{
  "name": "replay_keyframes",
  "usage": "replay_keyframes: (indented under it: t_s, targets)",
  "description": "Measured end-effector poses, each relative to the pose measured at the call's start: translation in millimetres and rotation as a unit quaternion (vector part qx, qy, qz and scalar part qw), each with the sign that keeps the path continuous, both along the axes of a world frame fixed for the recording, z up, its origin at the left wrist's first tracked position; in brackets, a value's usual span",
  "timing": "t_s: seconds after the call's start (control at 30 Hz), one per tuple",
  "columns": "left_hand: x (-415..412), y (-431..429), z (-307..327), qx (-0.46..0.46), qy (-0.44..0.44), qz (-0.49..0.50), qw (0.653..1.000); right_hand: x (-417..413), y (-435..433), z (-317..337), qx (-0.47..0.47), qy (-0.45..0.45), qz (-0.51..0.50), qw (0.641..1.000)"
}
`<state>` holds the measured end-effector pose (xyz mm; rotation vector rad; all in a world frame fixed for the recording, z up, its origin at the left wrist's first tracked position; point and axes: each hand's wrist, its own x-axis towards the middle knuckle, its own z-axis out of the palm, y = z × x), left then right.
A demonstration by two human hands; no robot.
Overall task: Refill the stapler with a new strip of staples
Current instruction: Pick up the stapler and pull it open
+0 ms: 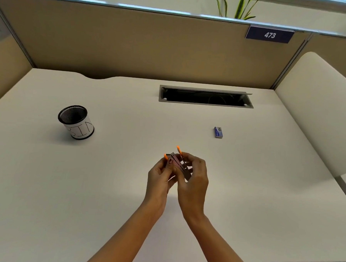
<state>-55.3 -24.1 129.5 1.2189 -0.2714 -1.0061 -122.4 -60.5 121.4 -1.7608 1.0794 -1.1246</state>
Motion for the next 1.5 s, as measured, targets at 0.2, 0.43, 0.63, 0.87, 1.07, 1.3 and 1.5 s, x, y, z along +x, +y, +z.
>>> replay_keyframes:
  t_s: [0.2,0.43,0.63,0.87,1.07,1.3,1.5]
  targets:
    - [3.8,-2.4,-3.7,0.032,-0.009,0.008,0.999,-4.0,-5.1,1.3,0.073,0.000,0.053,0.996]
    - [-4.0,-7.4,-1.3,0.027,-0.023,0.012,0.999,-2.0,-9.3,4.3,0.155,-0.060,0.068,0.984]
    - [-8.5,-18.7,0.8,0.050,-0.051,0.047,0.996,6.6,-6.0,2.0,0.193,-0.093,0.040,0.976]
    - [-12.1,-25.4,-0.1,0.090,-0.074,0.072,0.991,12.6,-3.2,0.7,0.199,-0.073,0.020,0.977]
    - [-10.6,-26.8,0.6,0.104,-0.052,0.108,0.987,12.2,-3.3,6.9,0.234,-0.097,-0.018,0.967]
    - [-8.4,-23.0,15.0,0.039,-0.020,0.144,0.989,9.9,-26.4,7.5,0.318,-0.131,-0.059,0.937]
    - [-8.7,-19.1,22.0,-0.012,0.006,0.138,0.990,4.1,-40.5,7.4,0.355,-0.242,-0.009,0.903]
